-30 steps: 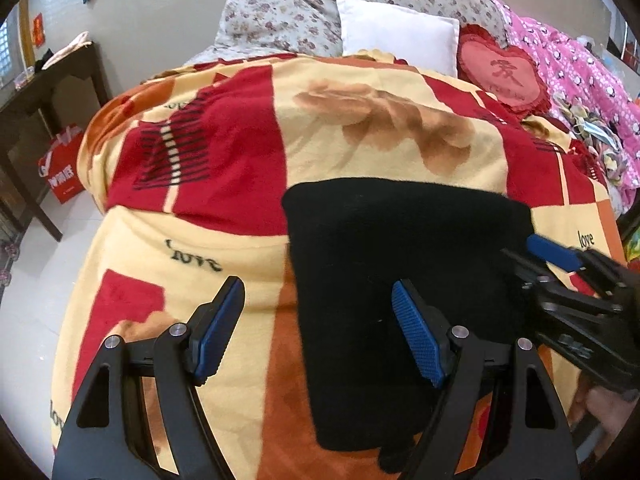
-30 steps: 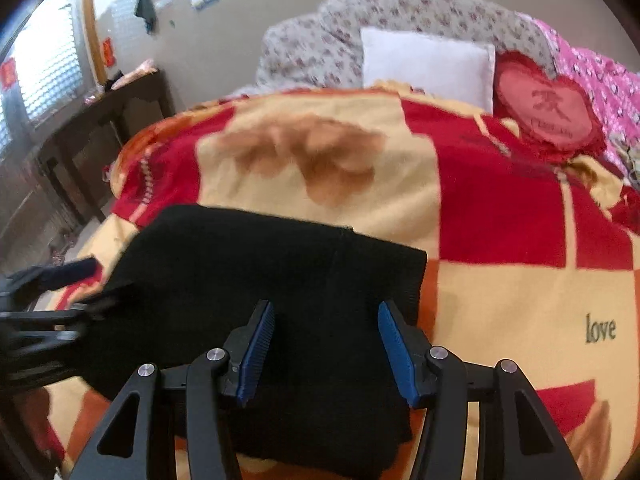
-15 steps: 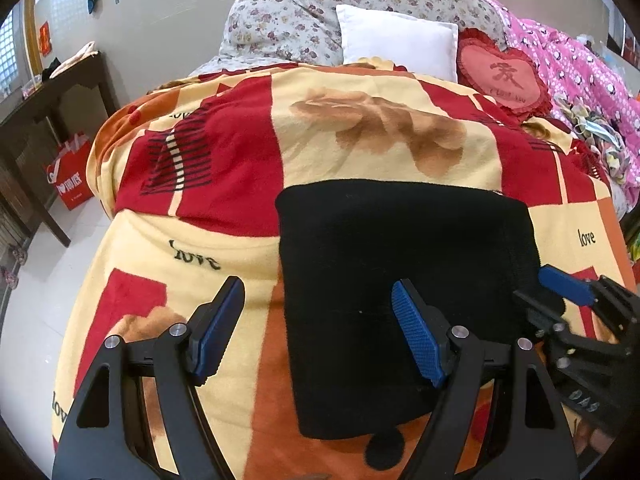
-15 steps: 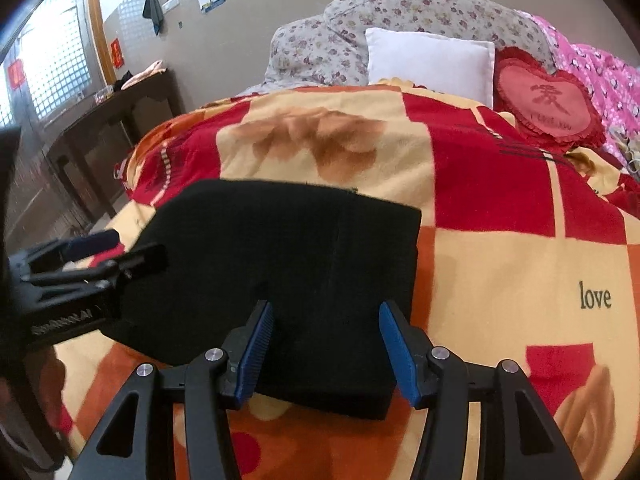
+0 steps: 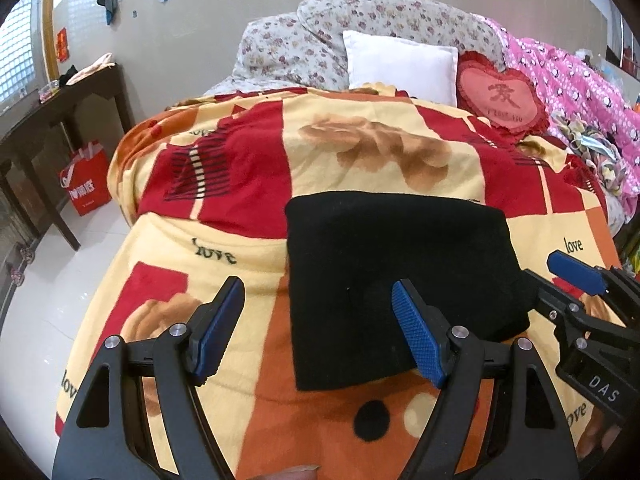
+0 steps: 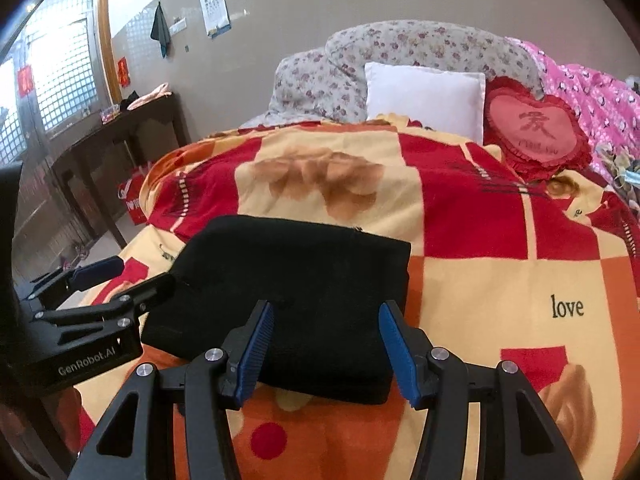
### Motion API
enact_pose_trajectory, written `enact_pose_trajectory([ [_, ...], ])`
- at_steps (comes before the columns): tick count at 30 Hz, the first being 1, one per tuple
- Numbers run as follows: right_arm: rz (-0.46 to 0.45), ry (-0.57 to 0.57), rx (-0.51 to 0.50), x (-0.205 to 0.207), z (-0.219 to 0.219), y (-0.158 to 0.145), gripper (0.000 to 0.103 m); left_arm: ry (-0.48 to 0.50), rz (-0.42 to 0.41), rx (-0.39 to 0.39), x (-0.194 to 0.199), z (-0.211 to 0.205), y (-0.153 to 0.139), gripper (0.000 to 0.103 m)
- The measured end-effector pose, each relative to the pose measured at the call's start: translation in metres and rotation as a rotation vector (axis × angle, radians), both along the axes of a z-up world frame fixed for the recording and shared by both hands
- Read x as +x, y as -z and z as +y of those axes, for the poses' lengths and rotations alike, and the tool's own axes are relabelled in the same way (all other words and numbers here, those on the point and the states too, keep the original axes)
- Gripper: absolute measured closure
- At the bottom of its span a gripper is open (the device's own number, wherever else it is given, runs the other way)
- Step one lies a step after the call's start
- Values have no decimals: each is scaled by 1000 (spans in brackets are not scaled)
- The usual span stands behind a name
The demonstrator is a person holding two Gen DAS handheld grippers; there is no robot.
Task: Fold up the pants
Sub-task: 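Smooth the folded pants flat with both grippers and open them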
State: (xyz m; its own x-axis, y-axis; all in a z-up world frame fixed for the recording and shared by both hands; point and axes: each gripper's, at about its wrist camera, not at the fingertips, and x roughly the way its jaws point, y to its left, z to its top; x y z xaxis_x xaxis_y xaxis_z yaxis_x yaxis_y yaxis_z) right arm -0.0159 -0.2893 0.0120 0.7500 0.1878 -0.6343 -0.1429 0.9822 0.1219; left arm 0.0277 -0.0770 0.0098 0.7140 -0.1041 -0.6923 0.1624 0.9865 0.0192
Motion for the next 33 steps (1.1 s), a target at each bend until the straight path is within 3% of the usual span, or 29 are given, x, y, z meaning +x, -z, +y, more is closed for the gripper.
enact_pose_trajectory([
  [15, -26, 9, 6, -19, 16, -15, 49, -49, -51, -3, -31, 15, -15, 26],
  [33, -4, 7, 6, -18, 16, -10, 49, -53, -47, 13, -30, 14, -11, 26],
])
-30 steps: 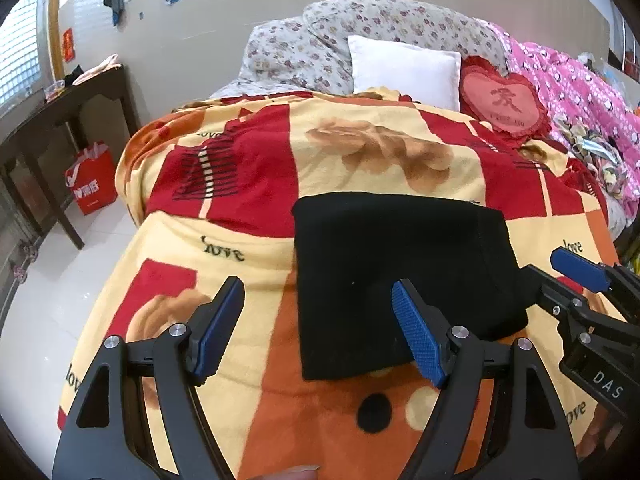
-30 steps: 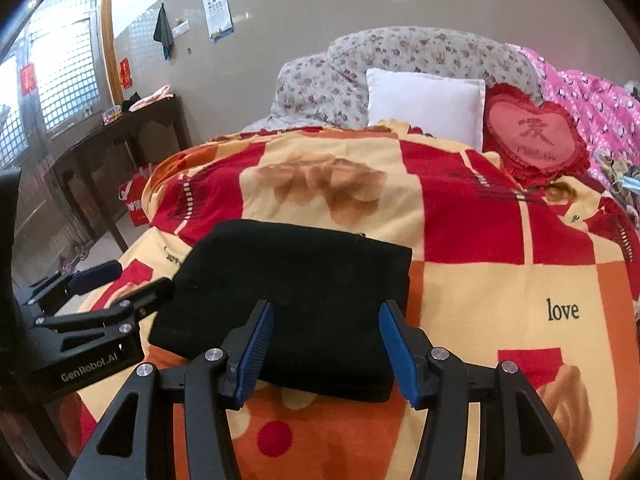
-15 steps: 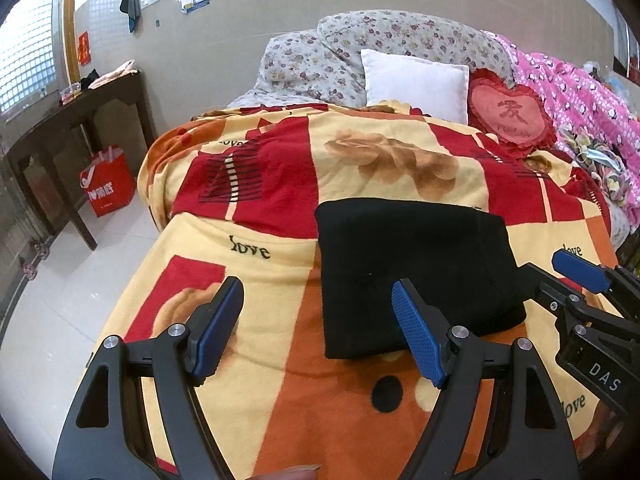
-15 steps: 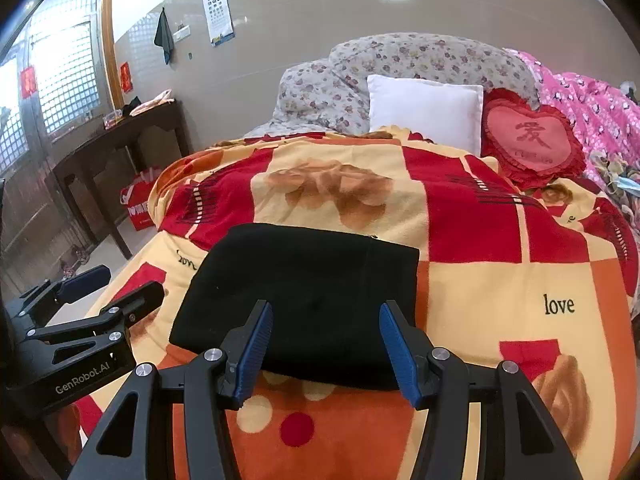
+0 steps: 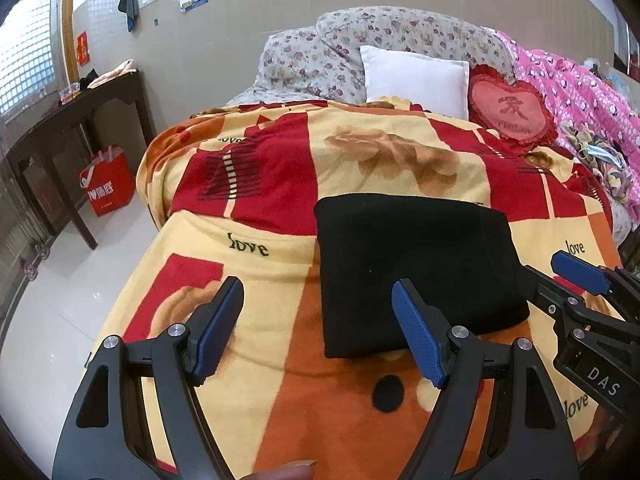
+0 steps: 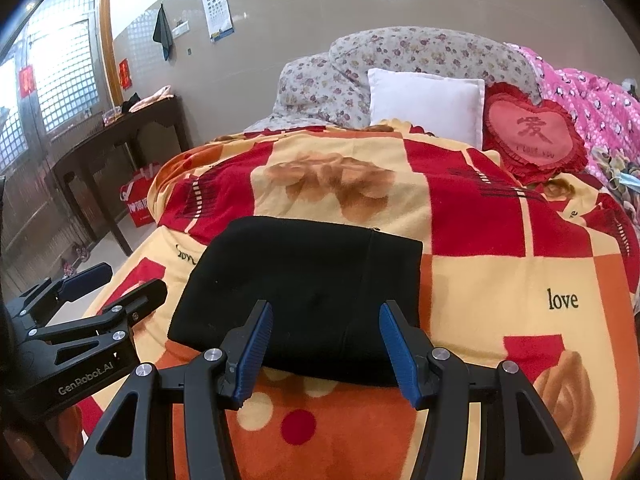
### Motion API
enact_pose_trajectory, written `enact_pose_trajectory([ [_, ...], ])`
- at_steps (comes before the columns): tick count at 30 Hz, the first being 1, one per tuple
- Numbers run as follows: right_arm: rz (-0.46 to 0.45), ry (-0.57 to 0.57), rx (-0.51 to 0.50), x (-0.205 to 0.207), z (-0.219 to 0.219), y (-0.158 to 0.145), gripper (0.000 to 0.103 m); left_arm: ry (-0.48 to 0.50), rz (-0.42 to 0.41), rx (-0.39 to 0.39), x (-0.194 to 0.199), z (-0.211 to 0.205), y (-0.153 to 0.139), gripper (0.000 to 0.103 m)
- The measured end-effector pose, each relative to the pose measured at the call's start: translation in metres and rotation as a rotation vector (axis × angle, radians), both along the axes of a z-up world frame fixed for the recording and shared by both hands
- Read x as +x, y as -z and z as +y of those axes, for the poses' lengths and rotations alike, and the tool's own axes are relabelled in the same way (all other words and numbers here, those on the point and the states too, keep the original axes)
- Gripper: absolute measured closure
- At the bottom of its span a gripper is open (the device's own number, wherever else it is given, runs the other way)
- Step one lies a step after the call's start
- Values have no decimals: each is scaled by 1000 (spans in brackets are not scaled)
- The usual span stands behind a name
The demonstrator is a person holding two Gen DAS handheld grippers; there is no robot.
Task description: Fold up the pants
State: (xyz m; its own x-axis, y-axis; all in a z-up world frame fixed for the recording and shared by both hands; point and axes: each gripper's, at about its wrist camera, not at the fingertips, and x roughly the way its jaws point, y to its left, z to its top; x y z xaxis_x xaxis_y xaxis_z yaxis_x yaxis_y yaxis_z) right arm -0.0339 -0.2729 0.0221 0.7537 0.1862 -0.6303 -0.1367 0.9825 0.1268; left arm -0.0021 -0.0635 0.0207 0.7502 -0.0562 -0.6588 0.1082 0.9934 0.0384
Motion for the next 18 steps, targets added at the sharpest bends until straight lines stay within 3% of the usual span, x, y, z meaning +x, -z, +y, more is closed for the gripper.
enact_pose_trajectory([
  [18, 25, 1, 7, 4, -6, 8, 49, 4, 9, 3, 2, -3, 5, 26],
])
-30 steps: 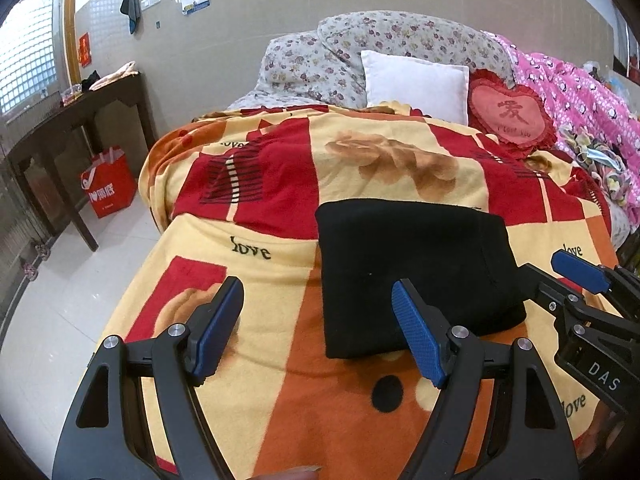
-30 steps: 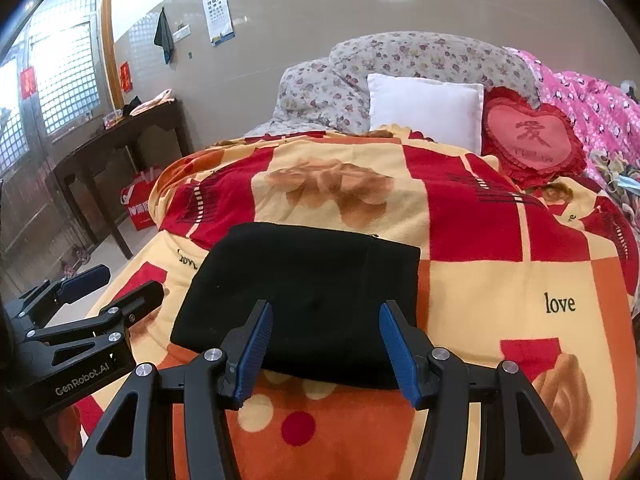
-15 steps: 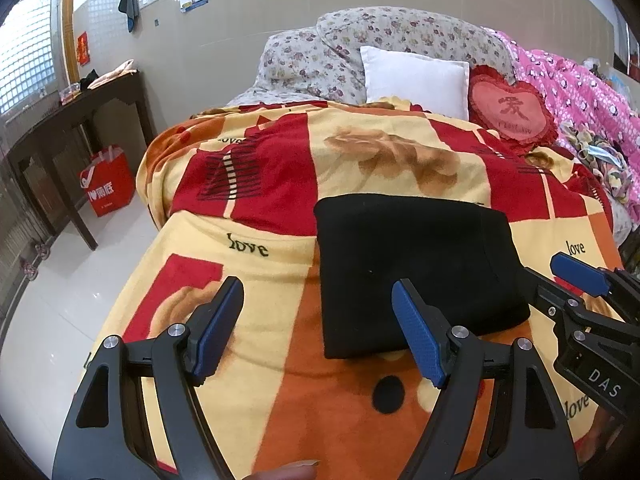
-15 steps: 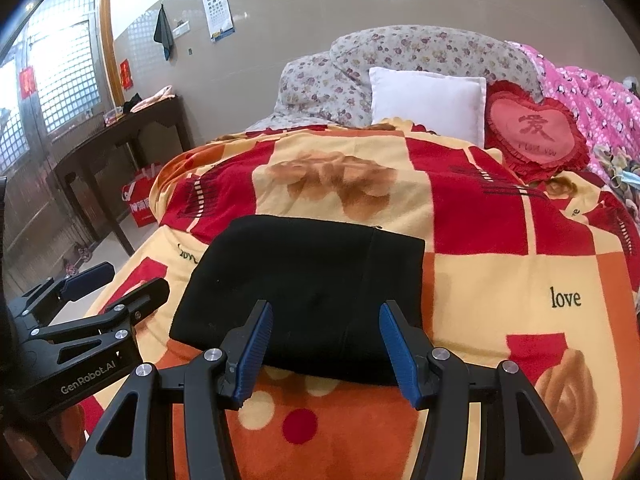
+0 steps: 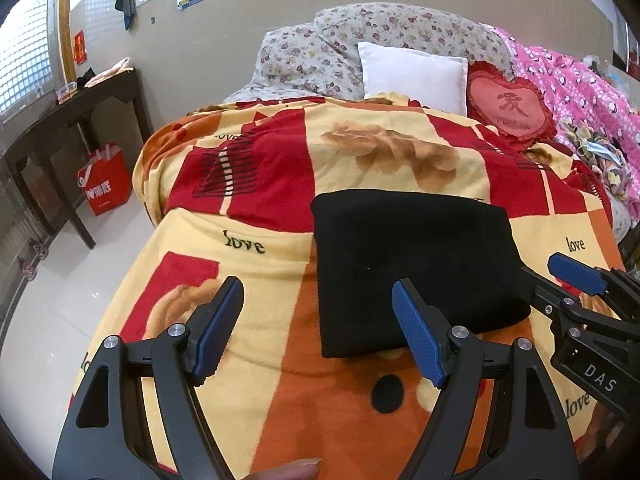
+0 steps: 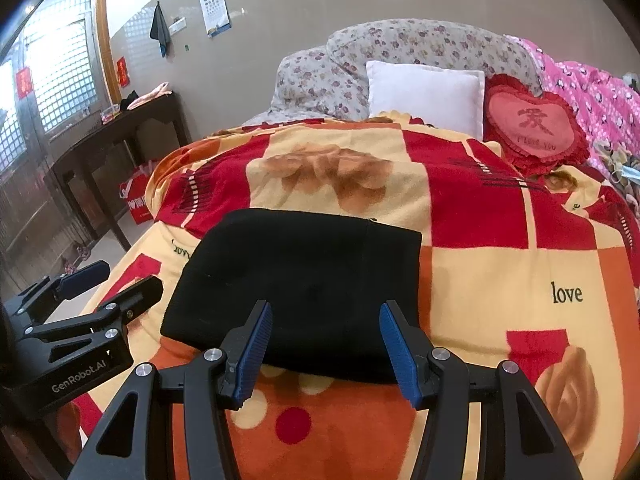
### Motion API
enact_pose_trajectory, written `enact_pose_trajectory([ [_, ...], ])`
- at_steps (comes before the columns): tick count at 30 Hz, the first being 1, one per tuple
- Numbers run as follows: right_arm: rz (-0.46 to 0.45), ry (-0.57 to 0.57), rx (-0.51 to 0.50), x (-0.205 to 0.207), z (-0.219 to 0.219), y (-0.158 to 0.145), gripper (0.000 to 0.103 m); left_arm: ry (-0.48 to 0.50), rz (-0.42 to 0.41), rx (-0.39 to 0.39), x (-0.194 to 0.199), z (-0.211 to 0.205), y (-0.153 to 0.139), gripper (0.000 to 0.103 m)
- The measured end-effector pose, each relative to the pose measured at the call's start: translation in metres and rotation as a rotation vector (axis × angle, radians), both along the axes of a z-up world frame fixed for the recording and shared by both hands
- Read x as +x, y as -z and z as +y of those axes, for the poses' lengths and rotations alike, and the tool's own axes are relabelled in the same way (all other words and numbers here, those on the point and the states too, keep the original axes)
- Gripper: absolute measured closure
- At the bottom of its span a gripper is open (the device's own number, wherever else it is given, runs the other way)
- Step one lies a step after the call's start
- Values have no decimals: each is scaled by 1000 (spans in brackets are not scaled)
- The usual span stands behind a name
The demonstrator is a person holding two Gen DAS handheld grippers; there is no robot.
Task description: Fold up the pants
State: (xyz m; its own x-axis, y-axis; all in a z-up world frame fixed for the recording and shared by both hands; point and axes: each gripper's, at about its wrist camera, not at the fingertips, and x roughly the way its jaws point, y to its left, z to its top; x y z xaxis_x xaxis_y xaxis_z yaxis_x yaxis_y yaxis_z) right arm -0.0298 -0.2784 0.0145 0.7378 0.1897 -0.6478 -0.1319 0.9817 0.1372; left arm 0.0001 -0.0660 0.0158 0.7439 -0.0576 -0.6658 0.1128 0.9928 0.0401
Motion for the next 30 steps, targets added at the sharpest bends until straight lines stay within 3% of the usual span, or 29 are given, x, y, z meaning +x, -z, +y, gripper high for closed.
enact_pose_trajectory([
  [15, 6, 0, 11, 2, 1, 1, 49, -5, 1, 43, -4, -2, 1, 26],
  [30, 9, -6, 6, -2, 4, 4, 49, 3, 11, 33, -5, -5, 2, 25],
])
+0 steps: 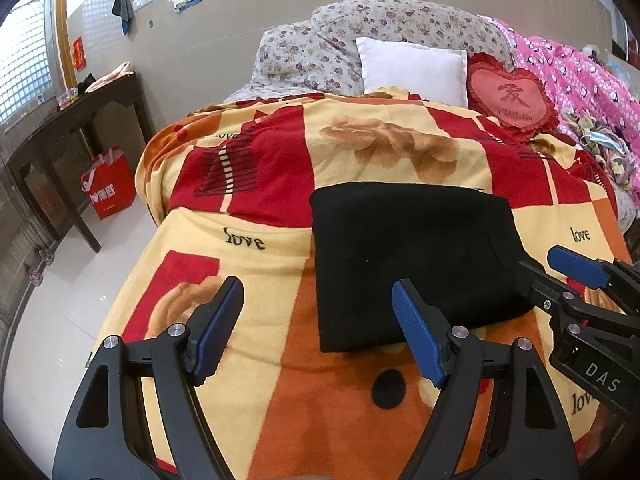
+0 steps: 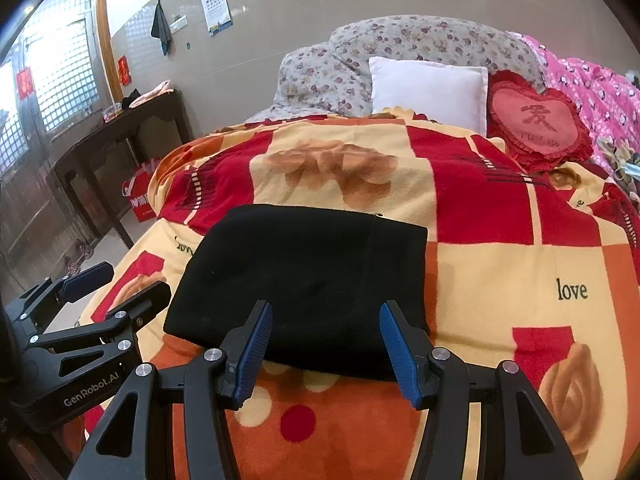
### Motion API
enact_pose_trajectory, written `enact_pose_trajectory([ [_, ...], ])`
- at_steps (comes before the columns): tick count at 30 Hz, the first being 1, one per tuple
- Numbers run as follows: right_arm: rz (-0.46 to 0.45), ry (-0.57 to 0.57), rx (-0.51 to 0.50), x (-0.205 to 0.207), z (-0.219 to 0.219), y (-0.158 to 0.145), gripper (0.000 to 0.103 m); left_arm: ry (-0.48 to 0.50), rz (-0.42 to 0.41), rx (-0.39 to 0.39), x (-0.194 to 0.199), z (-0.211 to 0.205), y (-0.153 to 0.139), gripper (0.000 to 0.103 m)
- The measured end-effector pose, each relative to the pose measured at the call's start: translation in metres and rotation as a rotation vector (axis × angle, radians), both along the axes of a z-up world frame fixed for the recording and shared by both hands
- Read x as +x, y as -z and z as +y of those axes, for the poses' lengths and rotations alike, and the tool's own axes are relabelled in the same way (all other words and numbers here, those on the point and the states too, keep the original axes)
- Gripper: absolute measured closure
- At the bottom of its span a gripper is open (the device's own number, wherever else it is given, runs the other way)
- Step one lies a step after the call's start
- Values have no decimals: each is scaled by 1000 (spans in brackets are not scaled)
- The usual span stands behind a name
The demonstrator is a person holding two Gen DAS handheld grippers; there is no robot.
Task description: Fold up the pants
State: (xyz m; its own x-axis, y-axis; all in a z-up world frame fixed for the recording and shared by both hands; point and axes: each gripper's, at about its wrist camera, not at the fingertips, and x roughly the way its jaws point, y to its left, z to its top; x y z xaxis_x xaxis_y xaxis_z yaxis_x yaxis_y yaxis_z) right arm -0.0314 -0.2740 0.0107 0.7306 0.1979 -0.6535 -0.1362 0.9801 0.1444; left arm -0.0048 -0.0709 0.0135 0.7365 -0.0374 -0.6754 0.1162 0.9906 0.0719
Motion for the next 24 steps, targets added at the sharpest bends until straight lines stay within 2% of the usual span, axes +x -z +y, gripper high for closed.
enact_pose_trajectory([
  [14, 24, -3, -6, 4, 0, 5, 49, 16, 34, -43, 6, -2, 5, 26],
  [24, 31, -2, -4, 6, 1, 9, 49, 17, 43, -42, 8, -3, 8, 26],
])
